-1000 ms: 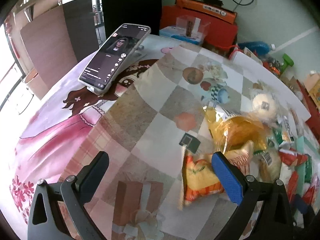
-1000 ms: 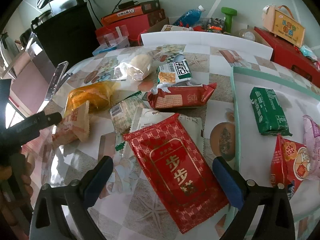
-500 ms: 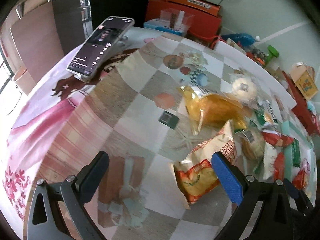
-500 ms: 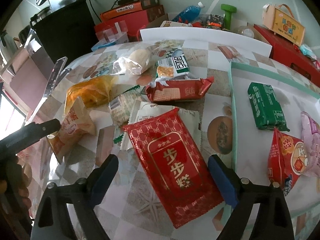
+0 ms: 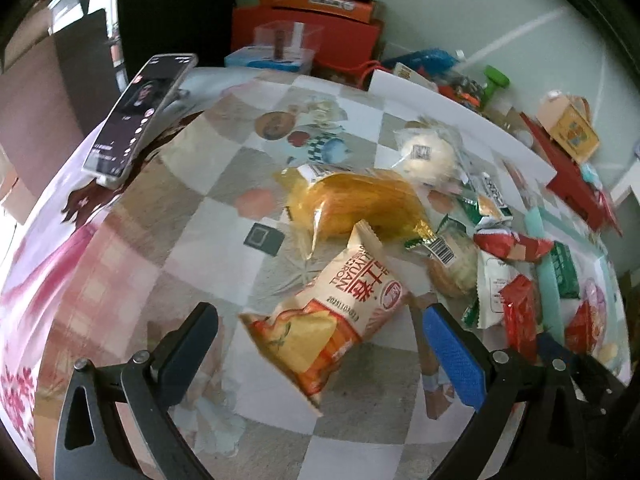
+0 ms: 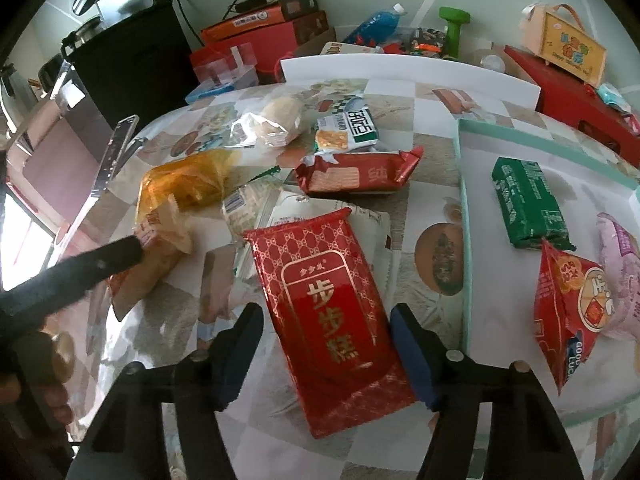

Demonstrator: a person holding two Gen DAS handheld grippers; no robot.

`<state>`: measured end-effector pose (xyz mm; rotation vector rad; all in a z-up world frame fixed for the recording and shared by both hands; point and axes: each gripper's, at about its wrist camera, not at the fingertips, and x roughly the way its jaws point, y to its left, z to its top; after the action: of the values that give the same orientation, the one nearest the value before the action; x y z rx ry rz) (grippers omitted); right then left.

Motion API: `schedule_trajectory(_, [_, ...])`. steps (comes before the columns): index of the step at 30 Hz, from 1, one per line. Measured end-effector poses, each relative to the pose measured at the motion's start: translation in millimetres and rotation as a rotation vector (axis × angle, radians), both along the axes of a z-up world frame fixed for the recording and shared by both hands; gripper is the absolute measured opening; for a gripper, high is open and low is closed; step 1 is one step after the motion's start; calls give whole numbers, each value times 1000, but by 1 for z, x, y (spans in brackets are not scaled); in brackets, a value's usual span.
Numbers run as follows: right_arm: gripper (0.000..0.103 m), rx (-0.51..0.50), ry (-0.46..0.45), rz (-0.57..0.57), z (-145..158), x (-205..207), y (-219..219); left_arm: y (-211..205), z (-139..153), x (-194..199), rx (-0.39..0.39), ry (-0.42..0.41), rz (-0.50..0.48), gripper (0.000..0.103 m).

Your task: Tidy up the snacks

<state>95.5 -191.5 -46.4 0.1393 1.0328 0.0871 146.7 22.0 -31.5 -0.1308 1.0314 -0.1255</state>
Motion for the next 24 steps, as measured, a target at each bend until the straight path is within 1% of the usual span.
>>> schedule_trajectory(3, [67,-6,1,7,0,0,3,-3,-2,5,32,-21,-11,102])
schedule_trajectory(7, [67,-4,14,0,-3,1,2,-7,-8,10,56,-8,-35,102])
schedule_trajectory(10, [66,6,30,-5,-7,2,0,-13,-12,11,77,-8,-53,98])
schedule_trajectory(11, [66,6,32,-6,-8,3,-1,-14,-13,11,81,-7,-55,95])
schedule_trajectory(12, [66,4,31,-6,-8,3,-1,-15,-14,12,84,-5,-57,89])
schedule_trajectory(13, [66,2,30,-6,-7,3,-1,-16,-15,12,82,-1,-62,87])
schedule_trajectory(14, [66,2,30,-6,-8,3,-1,-16,-18,12,77,6,-67,80])
schedule_trajectory(15, [66,2,30,-6,-8,3,0,-17,-19,13,76,13,-70,76])
schedule_trajectory(24, [65,-22,31,0,-10,4,3,-20,-23,12,90,12,-84,75])
